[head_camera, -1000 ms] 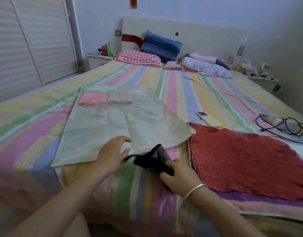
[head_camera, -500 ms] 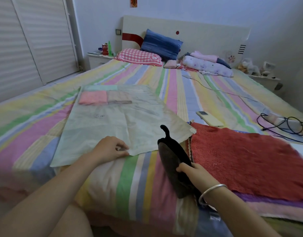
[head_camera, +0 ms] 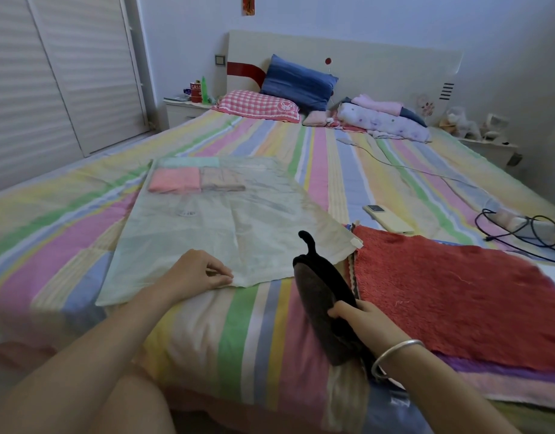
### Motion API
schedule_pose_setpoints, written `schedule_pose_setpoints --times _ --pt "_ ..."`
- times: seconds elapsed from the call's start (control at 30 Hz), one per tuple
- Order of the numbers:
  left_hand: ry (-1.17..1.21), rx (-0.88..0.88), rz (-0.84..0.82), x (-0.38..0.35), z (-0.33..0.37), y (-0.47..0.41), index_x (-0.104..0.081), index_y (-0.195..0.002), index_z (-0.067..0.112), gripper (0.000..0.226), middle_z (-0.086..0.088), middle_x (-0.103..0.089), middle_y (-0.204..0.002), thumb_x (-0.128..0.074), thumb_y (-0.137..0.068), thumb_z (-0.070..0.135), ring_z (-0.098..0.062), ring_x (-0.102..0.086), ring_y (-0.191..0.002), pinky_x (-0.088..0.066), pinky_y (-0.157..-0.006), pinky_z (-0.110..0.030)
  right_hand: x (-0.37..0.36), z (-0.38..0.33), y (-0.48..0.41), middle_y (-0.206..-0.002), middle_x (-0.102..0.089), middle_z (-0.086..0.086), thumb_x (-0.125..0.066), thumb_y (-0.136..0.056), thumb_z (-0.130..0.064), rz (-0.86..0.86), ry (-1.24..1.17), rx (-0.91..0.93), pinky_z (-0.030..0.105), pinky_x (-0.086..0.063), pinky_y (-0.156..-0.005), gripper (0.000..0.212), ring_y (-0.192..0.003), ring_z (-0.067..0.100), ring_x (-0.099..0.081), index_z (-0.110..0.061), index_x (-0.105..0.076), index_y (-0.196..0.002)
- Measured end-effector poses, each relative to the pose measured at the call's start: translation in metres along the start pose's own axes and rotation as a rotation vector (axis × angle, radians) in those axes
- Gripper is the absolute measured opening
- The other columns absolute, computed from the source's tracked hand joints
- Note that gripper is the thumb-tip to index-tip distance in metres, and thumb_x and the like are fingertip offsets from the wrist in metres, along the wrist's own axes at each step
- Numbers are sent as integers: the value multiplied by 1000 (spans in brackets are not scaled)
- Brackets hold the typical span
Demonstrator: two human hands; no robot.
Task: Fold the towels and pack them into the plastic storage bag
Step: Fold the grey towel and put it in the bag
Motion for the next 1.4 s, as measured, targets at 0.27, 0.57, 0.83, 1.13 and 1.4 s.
schedule_pose_setpoints --times 0.27,0.57,0.83,1.13,1.4 --pt "-528 -423 319 2 42 22 -61 -69 17 16 4 -58 -62 -58 -85 18 -18 -58 -53 -40 -40 -30 -6 -10 3 -72 -58 10 -61 -85 -13 25 22 104 35 -45 -67 10 -67 21 -57 -4 -63 -79" --pt "136 105 536 67 24 18 -74 -75 23 11 15 -71 -74 -73 -84 27 -1 -67 -74 -57 -76 -33 -74 -90 19 -94 -58 1 -47 -63 -42 363 1076 881 35 -48 -63 43 -80 26 -60 -26 -69 -96" --pt "190 33 559 117 58 15 -73 -74 27 10 16 -72 -73 -73 -84 25 -1 -68 -74 -55 -66 -25 -108 -148 -69 -115 -52 8 -45 -89 -44 326 1085 416 34 -40 -76 42 -110 29 -51 -17 -51 -120" --pt "679 270 17 127 21 -66 -74 -88 6 23 -3 -76 -90 -58 -94 21 -14 -73 -86 -59 -74 -29 -105 -162 -276 -131 -53 12 -54 -73 -55 396 686 217 40 -47 -91 73 -114 31 -55 -16 -41 -134" --pt "55 348 316 95 -99 -191 -63 -115 22 24 3 -65 -121 -60 -92 28 -16 -59 -112 -44 -90 -27 -101 -188 -344 -136 -46 20 -49 -80 -68 519 683 216 41 -35 -106 81 -128 35 -40 -9 -42 -134"
Point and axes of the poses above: each hand's wrist, its own y-axis away from the middle knuckle, its own x-axis out of the back of the hand, z = x × y, the point moved 8 cm from there along -y, towards the middle knuckle
